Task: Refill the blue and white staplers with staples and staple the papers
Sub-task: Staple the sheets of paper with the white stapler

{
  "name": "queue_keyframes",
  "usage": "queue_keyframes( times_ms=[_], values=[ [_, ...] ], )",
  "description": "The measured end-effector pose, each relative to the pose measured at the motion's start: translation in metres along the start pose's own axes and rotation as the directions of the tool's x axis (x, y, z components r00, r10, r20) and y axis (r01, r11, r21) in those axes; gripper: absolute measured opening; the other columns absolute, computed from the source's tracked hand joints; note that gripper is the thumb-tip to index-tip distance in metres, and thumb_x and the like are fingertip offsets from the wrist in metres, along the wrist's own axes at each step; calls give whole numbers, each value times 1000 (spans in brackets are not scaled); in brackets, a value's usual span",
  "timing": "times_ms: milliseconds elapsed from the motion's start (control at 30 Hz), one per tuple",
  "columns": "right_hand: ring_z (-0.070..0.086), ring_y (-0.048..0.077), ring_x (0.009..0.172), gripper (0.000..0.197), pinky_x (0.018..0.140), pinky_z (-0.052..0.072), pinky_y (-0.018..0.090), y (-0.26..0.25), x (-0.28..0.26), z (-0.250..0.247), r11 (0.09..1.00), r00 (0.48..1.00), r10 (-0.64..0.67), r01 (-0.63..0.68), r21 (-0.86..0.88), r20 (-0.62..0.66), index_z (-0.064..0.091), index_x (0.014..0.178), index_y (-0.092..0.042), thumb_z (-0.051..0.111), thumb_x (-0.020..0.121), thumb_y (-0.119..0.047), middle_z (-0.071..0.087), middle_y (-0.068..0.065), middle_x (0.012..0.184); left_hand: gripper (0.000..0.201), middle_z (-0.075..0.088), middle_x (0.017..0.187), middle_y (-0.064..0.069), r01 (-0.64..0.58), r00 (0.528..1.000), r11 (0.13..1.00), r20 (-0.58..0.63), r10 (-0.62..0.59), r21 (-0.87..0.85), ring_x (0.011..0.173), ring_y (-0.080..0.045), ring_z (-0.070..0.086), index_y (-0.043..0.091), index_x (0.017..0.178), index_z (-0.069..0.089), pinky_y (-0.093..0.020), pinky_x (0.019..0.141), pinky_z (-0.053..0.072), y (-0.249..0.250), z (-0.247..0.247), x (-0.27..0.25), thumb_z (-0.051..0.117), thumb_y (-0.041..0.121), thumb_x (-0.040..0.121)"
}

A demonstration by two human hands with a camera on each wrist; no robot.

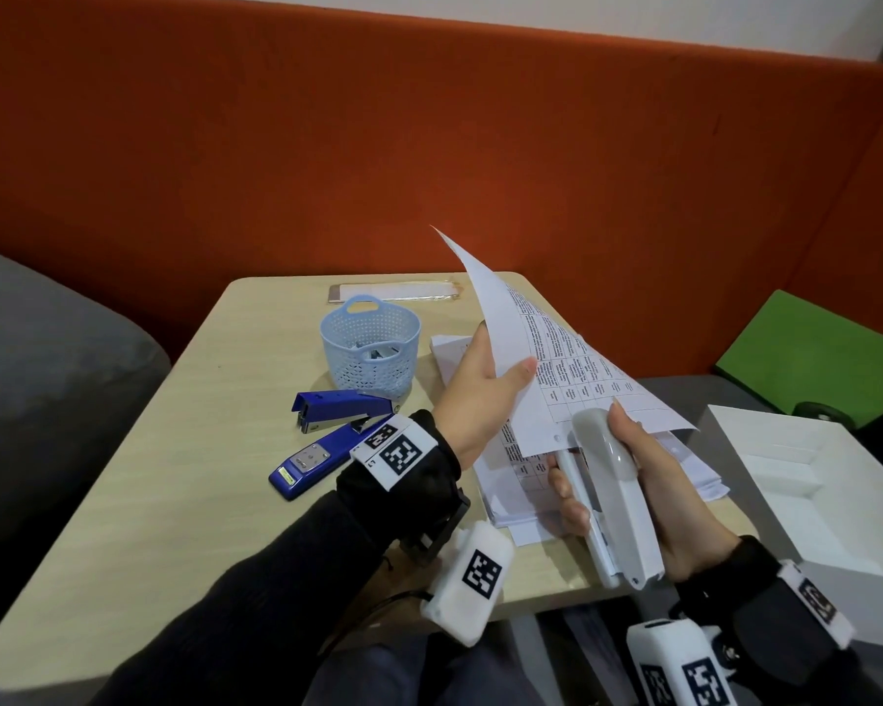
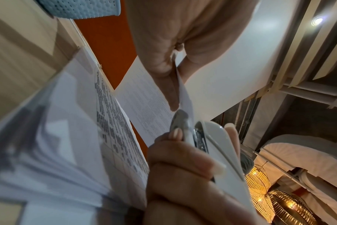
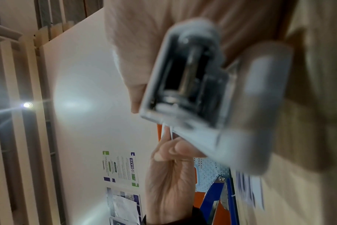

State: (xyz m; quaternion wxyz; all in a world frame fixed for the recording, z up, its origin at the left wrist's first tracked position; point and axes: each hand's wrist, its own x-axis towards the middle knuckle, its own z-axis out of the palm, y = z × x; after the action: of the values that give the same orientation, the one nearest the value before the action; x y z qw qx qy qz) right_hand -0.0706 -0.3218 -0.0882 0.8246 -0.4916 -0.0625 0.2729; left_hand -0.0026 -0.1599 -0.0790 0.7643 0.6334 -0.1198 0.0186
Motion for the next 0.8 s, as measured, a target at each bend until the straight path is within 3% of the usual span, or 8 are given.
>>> queue_keyframes(
  times_ms=[367, 500, 633, 800],
  values=[
    [48, 17, 40, 61, 40, 44, 24, 0, 2, 0, 1000, 999, 13, -14, -26, -30, 67, 76, -4, 84, 56, -59, 54, 12, 61, 49, 56, 137, -8, -11, 1000, 1000, 10, 11, -29, 127, -24, 53, 12, 141, 37, -51, 109, 39, 1, 4, -5, 50, 6, 95],
    [48, 19, 47, 57, 45, 44, 27, 2, 1, 5, 999, 999, -22, 23, 39, -27, 67, 77, -3, 66, 74, -60, 53, 13, 66, 56, 56, 137, -7, -15, 1000, 1000, 8, 16, -26, 128, -23, 52, 13, 141, 37, -50, 110, 37, 5, 4, -7, 54, 16, 88],
    [42, 20, 52, 63, 48, 37, 28, 2, -2, 8, 994, 999, -29, 30, 105, -17, 69, 83, -2, 48, 82, -62, 50, 14, 68, 47, 57, 135, -9, 4, 1000, 1000, -6, -4, -27, 126, -23, 54, 11, 141, 37, -50, 110, 38, 5, 1, -5, 49, 3, 96],
    [44, 21, 53, 62, 49, 37, 29, 3, -1, 7, 996, 999, -33, 33, 88, -5, 67, 85, -1, 61, 74, -61, 52, 14, 69, 45, 57, 135, -11, 24, 1000, 999, 3, -24, -35, 125, -25, 55, 11, 140, 38, -48, 108, 40, 9, -5, -6, 45, -2, 98]
  ],
)
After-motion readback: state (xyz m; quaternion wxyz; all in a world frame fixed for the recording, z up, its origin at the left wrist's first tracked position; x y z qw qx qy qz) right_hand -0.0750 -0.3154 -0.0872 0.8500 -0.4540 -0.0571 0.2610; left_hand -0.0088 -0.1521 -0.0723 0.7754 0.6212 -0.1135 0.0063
